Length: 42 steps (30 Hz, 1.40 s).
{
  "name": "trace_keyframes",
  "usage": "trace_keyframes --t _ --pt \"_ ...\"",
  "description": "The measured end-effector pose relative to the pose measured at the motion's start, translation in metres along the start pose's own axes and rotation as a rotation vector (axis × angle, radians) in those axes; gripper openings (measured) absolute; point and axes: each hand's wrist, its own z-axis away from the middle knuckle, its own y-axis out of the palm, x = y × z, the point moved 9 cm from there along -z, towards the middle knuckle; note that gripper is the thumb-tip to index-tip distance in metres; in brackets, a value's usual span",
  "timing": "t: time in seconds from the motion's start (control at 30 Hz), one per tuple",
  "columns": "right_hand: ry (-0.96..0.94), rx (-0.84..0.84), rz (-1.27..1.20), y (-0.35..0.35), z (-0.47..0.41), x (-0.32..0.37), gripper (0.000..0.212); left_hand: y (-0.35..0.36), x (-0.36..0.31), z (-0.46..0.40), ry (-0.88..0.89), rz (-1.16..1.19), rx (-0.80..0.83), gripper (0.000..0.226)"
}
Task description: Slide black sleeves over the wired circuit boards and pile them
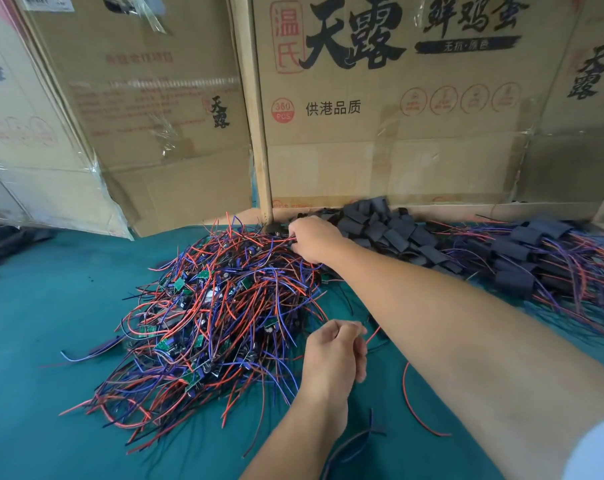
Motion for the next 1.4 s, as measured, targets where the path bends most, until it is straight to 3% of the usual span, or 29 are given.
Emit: trace_keyframes --t 0.3,0.43,0.5,0.83,0.93,1.07,1.17,1.23,1.4 --pt "0.081 -0.246 -0.416 -0.072 0.056 -0.049 0.011 -0.002 0.002 0.001 -0.014 -0.034 -0.007 0.018" --pt "0.173 -0.365 -1.040 -0.090 0.104 -0.084 0.004 0.000 0.000 0.000 -0.005 -0.007 -0.011 0.015" --pt "0.174 -0.402 -1.226 -0.097 0.130 -0.092 0.003 0.002 -0.002 0.001 0.000 0.008 0.004 0.014" --pt "0.226 -0.304 -1.863 -0.052 0.237 -0.091 0.014 0.024 -0.017 0.013 0.098 0.042 0.154 0.021" --pt "0.200 -0.399 -1.708 -0.046 0.247 -0.098 0.006 0.037 -0.023 0.022 0.157 0.040 0.274 0.024" --pt "0.016 -0.523 -1.040 -0.065 0.260 -0.094 0.022 0.046 -0.032 0.033 0.223 0.062 0.386 0.020" --pt "-0.130 -0.545 -0.715 -0.076 0.267 -0.082 0.021 0.045 -0.036 0.034 0.239 0.127 0.391 0.029" --pt "-0.241 -0.571 -0.573 -0.082 0.270 -0.070 0.024 0.043 -0.035 0.032 0.216 0.183 0.389 0.031" --pt "-0.298 -0.592 -0.447 -0.082 0.273 -0.061 0.022 0.041 -0.033 0.030 0.196 0.239 0.385 0.004"
